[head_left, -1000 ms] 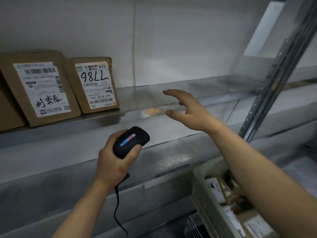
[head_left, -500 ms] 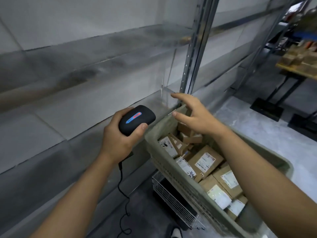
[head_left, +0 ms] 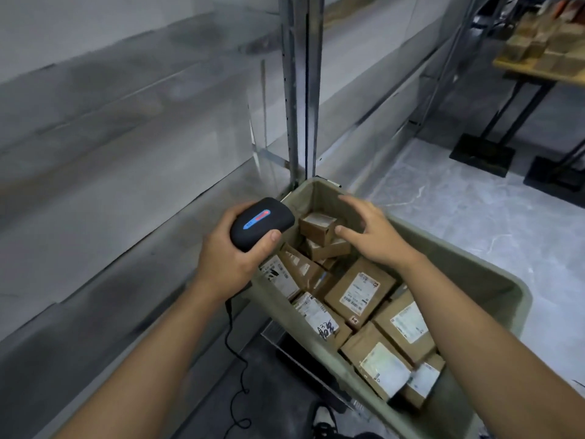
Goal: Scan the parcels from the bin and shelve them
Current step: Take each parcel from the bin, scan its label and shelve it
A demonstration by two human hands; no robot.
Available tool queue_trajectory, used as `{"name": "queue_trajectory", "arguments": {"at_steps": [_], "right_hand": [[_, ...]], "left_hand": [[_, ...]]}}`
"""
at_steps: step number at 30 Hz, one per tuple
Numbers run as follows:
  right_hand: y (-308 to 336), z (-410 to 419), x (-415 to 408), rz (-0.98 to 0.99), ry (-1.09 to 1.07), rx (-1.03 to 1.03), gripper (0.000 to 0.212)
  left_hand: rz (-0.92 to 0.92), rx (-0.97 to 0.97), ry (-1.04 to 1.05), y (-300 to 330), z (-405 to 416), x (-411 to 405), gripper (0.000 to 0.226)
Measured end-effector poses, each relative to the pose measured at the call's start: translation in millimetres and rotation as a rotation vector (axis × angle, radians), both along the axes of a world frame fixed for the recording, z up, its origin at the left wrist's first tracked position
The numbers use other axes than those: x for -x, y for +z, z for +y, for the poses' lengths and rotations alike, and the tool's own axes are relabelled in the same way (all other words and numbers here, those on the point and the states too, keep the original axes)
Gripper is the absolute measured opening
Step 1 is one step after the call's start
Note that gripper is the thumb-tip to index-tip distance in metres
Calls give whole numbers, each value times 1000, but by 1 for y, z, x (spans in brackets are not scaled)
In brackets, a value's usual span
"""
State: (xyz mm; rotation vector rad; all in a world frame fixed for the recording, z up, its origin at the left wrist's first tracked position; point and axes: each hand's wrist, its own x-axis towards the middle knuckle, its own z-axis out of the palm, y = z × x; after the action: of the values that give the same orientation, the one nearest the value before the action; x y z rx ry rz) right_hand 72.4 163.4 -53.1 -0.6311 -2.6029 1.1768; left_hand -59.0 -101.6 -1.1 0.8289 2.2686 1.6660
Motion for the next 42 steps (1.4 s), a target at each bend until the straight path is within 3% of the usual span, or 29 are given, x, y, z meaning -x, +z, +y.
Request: {"name": "queue_trajectory", "arguments": {"at_steps": [16,23,30,42], "right_hand": [[-134,63,92,-342,-162,94,77],[-179,90,141,-482,-218,63,84],[-212,100,164,-631,-103,-105,93],[-242,78,160,-683,-90,-271,76]], "left_hand": [[-11,115,-69,-89,84,83,64],[-145,168,-150,-126,116,113,58],[-208,214,-199,-143,128,129,68],[-232,205,-187,-142,125,134,62]]}}
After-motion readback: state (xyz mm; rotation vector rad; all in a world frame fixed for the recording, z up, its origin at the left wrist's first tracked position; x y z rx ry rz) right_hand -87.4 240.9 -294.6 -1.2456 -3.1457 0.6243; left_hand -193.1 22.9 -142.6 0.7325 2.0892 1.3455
